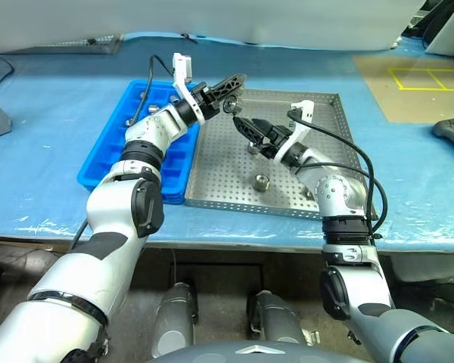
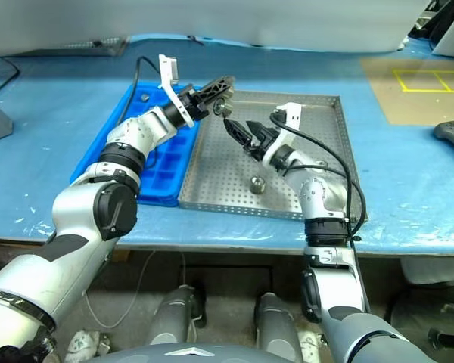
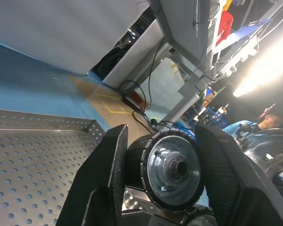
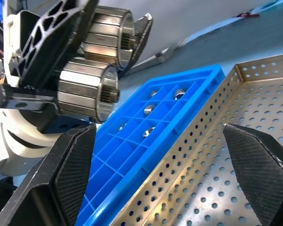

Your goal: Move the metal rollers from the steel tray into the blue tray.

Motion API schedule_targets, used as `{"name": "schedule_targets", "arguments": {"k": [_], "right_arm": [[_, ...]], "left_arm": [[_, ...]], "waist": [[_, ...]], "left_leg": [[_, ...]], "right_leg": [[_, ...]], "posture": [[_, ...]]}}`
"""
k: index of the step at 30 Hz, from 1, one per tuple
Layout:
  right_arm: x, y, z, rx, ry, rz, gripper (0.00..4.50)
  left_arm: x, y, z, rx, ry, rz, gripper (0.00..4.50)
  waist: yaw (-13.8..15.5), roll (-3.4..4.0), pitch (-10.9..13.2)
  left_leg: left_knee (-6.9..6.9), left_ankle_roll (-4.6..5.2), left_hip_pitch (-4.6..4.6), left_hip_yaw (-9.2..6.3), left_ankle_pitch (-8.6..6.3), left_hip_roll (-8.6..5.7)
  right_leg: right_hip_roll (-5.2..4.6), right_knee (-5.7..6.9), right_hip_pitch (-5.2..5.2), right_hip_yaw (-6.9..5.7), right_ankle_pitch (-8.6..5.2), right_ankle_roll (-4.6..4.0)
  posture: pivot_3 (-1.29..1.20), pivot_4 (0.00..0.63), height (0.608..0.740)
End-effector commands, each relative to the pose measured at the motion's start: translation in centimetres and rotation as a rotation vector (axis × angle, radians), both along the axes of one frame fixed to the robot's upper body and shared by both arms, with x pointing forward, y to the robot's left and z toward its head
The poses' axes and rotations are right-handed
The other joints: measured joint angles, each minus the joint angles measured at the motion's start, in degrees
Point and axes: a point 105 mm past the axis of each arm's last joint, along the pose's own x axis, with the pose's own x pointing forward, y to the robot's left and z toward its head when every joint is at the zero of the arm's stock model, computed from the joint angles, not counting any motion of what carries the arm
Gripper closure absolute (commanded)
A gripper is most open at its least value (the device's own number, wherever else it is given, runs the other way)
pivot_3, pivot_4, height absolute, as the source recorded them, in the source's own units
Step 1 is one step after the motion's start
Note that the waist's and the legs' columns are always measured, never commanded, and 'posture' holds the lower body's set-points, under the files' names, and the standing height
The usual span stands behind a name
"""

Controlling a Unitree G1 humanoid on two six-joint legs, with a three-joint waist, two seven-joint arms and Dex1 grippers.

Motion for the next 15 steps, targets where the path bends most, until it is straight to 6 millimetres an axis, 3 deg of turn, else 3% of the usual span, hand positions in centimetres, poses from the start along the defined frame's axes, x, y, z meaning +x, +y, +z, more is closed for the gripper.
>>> {"name": "schedule_targets", "arguments": {"k": [1,7,14,15], "right_arm": [[-0.9,0.5,3.1,0.090,-0.095,0.060,0.00],[-1.4,1.0,3.7,0.126,-0.114,0.084,0.00],[-1.1,1.7,1.9,0.066,-0.061,0.084,0.00],[-1.0,1.8,1.7,0.056,-0.055,0.084,0.19]], "left_arm": [[0.2,-0.1,0.3,0.026,-0.047,0.037,2.61],[0.1,-0.7,-0.3,0.041,-0.049,0.038,2.61],[0.1,-1.0,-0.7,0.022,-0.032,0.045,2.61],[0.1,-1.0,-0.7,0.014,-0.028,0.037,2.61]], "waist": [[0.1,0.00,0.0],[0.2,0.00,0.0],[0.1,0.00,0.0],[0.1,0.00,0.0]], "left_leg": [[0.01,0.00,0.00,0.00,0.00,0.00],[0.04,0.00,0.00,0.00,0.00,0.00],[0.06,-0.01,0.00,0.00,0.01,0.00],[0.06,-0.01,0.00,0.00,0.01,0.00]], "right_leg": [[0.00,0.01,0.00,0.00,0.00,0.00],[-0.01,0.05,0.00,-0.01,0.00,0.00],[-0.01,0.07,0.00,-0.01,0.00,0.00],[-0.01,0.07,0.00,-0.01,0.00,0.00]], "posture": [[-0.18,0.150,0.740],[-0.18,0.150,0.740],[-0.18,0.150,0.740],[-0.18,0.150,0.740]]}}
